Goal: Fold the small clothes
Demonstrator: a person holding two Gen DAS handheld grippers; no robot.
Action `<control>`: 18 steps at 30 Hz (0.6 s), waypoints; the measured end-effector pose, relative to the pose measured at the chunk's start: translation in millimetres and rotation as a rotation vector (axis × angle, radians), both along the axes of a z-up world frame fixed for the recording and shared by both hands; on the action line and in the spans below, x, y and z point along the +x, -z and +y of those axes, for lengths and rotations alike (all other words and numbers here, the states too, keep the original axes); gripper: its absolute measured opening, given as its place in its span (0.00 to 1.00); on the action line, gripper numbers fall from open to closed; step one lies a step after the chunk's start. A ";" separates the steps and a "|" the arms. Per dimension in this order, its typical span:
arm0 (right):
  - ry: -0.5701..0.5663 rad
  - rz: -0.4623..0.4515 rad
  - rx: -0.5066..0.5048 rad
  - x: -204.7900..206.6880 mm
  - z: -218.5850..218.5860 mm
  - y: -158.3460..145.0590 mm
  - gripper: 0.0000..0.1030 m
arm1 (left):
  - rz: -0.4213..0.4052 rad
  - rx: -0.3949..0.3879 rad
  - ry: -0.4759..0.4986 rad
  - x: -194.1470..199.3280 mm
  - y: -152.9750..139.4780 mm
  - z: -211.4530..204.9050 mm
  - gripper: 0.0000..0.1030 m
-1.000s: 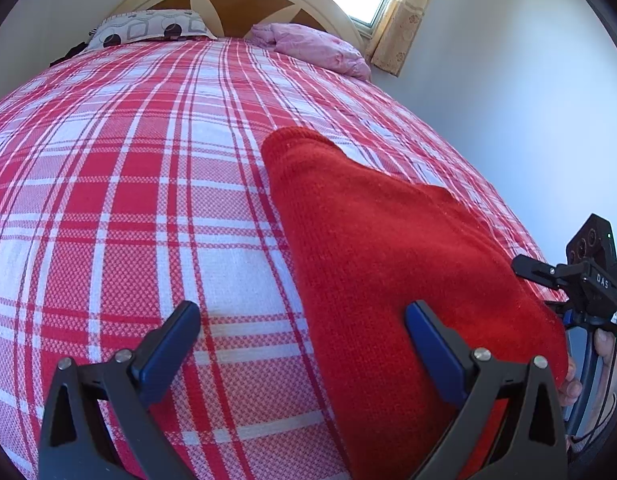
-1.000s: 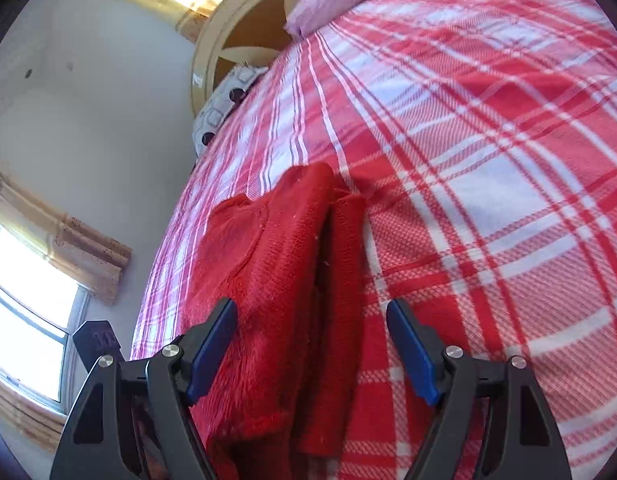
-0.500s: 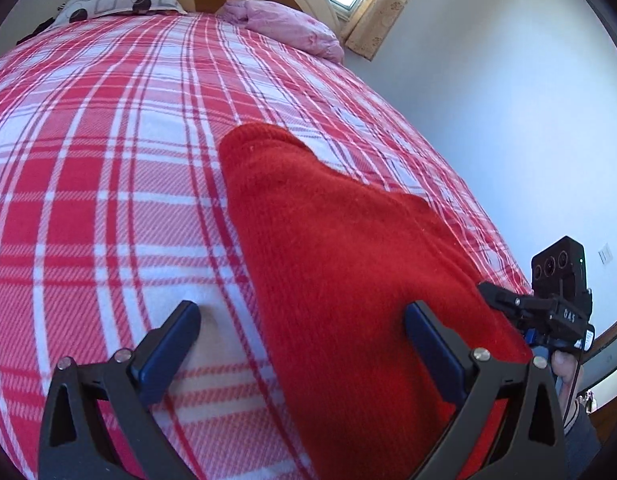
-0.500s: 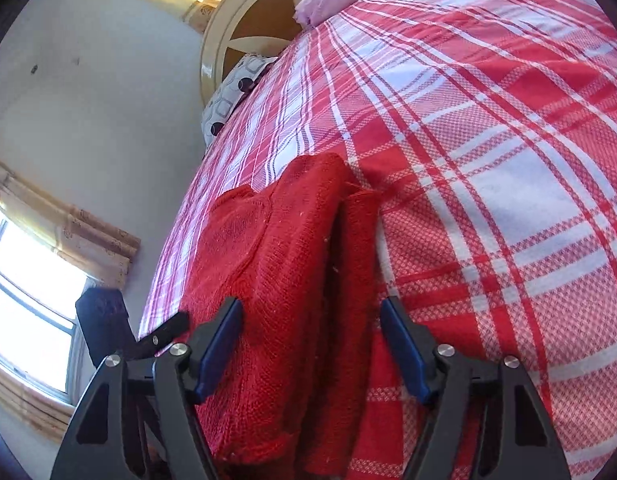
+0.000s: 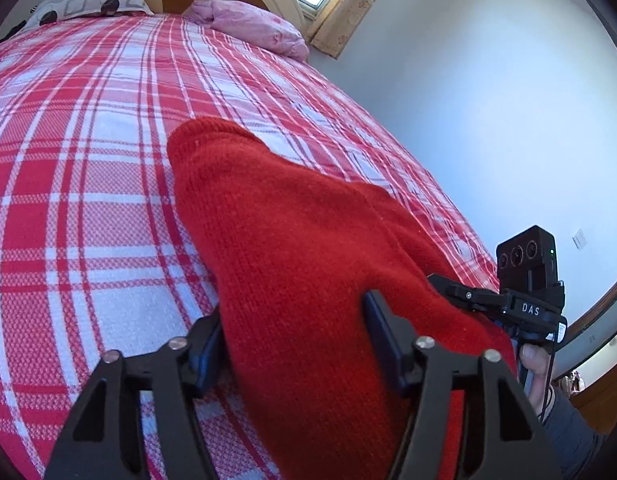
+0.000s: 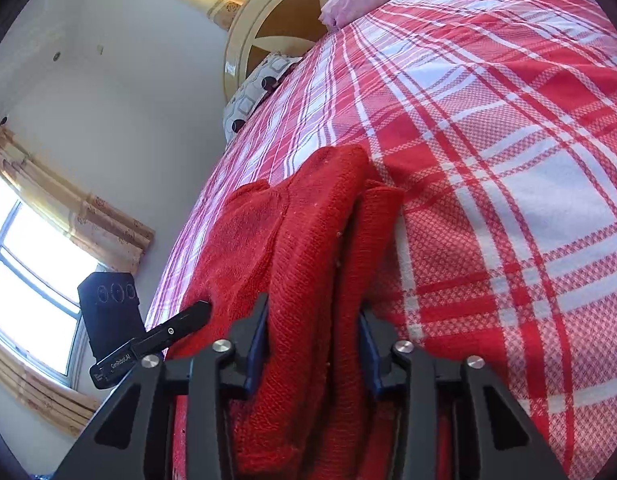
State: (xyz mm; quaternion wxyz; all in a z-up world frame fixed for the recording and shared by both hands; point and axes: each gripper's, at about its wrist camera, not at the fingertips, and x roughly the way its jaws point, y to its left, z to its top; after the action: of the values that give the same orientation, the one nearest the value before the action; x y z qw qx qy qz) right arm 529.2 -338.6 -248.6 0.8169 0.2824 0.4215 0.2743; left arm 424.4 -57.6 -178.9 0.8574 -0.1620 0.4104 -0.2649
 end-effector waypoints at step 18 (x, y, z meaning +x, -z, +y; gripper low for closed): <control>-0.106 -0.120 0.039 -47.2 52.7 -47.0 0.26 | -0.150 -0.038 -0.168 -98.6 -83.6 37.0 0.30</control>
State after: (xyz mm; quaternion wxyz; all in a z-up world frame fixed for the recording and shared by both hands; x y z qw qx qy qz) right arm 482.0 -285.9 -201.6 0.8196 0.2584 0.3805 0.3416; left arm 325.8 -20.6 -95.3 0.9017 -0.1917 0.3248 -0.2112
